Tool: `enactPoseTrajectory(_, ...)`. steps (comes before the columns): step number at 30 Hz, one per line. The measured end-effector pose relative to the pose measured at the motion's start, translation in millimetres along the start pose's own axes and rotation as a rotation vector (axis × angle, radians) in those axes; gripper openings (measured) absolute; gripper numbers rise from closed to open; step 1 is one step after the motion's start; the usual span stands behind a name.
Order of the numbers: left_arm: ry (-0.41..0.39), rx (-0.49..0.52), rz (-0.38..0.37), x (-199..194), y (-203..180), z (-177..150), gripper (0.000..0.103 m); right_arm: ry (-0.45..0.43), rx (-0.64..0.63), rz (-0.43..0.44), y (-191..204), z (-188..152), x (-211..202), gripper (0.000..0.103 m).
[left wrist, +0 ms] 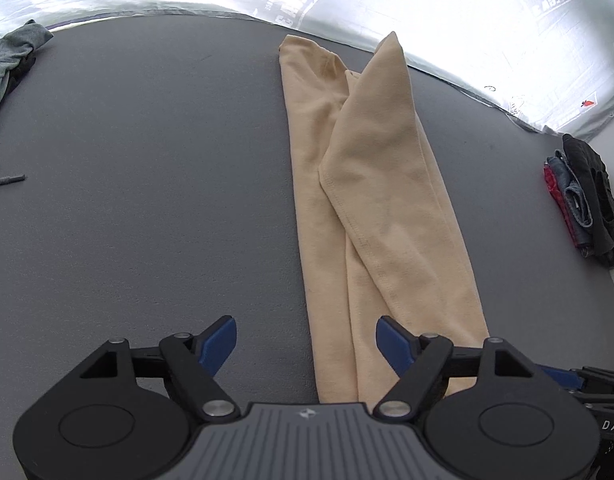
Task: Fold clothes
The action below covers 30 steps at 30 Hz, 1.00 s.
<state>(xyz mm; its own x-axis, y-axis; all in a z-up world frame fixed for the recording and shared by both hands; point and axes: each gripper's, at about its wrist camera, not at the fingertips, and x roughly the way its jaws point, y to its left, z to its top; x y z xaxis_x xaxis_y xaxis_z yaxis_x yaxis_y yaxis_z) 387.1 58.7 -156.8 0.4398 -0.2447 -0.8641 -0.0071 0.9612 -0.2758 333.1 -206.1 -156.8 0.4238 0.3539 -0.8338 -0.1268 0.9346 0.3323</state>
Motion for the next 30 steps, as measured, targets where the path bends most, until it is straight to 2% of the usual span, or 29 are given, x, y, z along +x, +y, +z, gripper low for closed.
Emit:
enactPoseTrajectory(2, 0.01, -0.009, 0.01, 4, 0, 0, 0.08, -0.016, -0.026, -0.006, 1, 6, 1, 0.06)
enactPoseTrajectory(3, 0.016, -0.012, 0.015, 7, -1, 1, 0.08, -0.024, -0.039, -0.01, 1, 10, 2, 0.067)
enactPoseTrajectory(8, 0.036, -0.006, 0.053, 20, -9, 8, 0.081, -0.065, -0.093, -0.055, 5, 26, 9, 0.078)
enactPoseTrajectory(12, 0.029, -0.013, 0.072, 28, -14, 23, 0.082, -0.12, -0.102, -0.06, 3, 48, 16, 0.079)
enactPoseTrajectory(13, 0.023, -0.021, 0.076, 30, -13, 28, 0.082, -0.146, -0.109, -0.069, 4, 54, 17, 0.076)
enactPoseTrajectory(14, 0.016, -0.029, 0.08, 32, -13, 34, 0.082, -0.173, -0.117, -0.077, 4, 61, 18, 0.057)
enactPoseTrajectory(15, 0.01, -0.037, 0.083, 34, -13, 39, 0.082, -0.19, -0.124, -0.082, 3, 69, 20, 0.031)
enactPoseTrajectory(17, -0.004, -0.053, 0.091, 38, -13, 50, 0.082, -0.221, -0.137, -0.084, 1, 90, 27, 0.014)
enactPoseTrajectory(18, -0.013, -0.063, 0.094, 40, -13, 57, 0.082, -0.237, -0.148, -0.066, 1, 100, 30, 0.01)
enactPoseTrajectory(24, -0.085, -0.084, 0.147, 58, -12, 110, 0.082, -0.278, -0.235, 0.041, 25, 163, 63, 0.01)
enactPoseTrajectory(30, -0.111, -0.1, 0.183, 79, -2, 151, 0.082, -0.26, -0.282, 0.023, 42, 228, 138, 0.01)
